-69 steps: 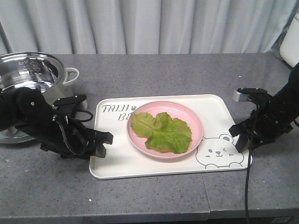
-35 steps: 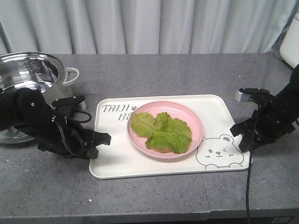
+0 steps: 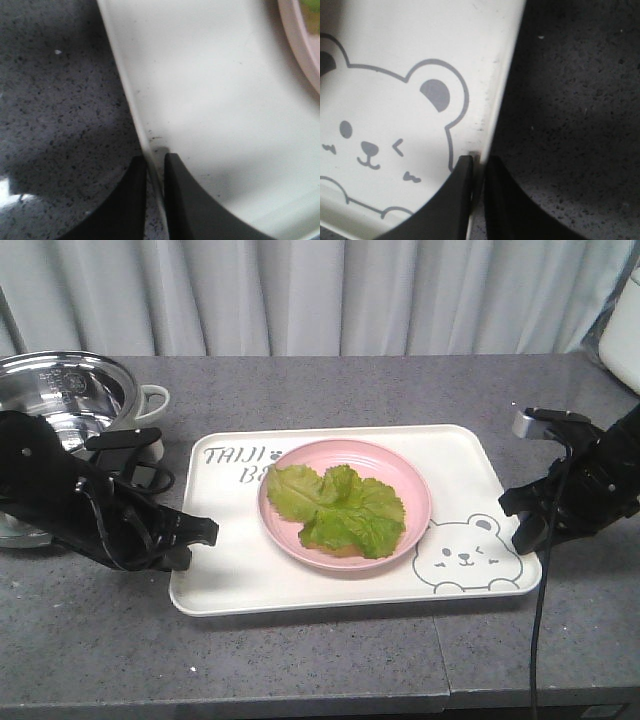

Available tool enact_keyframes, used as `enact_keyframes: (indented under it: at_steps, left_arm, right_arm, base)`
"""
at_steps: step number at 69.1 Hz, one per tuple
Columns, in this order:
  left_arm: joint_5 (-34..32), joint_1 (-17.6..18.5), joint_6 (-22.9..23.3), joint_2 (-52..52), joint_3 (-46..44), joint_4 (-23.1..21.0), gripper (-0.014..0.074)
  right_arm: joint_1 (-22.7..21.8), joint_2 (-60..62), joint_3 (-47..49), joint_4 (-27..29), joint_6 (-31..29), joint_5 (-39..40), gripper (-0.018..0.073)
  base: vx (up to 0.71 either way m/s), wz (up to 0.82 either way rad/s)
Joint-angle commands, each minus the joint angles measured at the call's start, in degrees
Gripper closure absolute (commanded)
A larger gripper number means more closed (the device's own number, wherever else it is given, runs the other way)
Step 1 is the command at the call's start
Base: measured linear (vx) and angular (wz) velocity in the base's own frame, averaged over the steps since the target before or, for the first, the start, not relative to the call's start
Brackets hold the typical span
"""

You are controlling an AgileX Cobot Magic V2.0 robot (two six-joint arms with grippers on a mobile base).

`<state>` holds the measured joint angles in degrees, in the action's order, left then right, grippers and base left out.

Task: Transfer vegetables to tray and serve
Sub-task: 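Lift the cream tray with both grippers off the counter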

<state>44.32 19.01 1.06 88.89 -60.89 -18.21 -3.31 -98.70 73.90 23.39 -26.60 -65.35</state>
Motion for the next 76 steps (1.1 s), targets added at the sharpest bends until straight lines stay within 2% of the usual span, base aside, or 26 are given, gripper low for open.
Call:
enact_keyframes:
  at_steps: [1,16,22,41,50,76]
  left_arm:
    - [-1.08,0.67,-1.59,-5.17,-1.78,-3.56,0.0603]
    - [-0.11,0.67,-1.06,-10.4,-1.78,-1.38,0.0603]
    - [0.7,0.67,1.27,-11.95,-2.06,-0.11,0.0603]
    - [5.21,0.67,4.95,-13.92,-5.82,6.4,0.0603]
    - [6.02,0.67,5.93,-13.92,-6.03,8.34,0.0603]
    - [5.97,0.67,5.93,-13.92,-6.03,9.41,0.0603]
  right_arm:
    - [0.5,5.02,1.48,8.2,-1.57,-3.06,0.0563]
    - [0.5,9.39,1.48,11.02,-0.79,-6.06,0.0563]
    - [0.75,10.6,1.48,11.78,0.18,-6.73,0.0563]
    - [7.97,11.55,1.48,11.22,4.32,-2.83,0.0563]
    - [9.16,11.55,1.48,11.36,4.45,-1.8,0.0562]
    - [9.14,11.55,1.48,11.36,4.04,-2.79,0.0562]
  base:
    - [0.0,0.0]
    - [0.0,0.0]
    - [0.0,0.0]
    - [0.0,0.0]
    - [0.0,0.0]
    - [0.0,0.0]
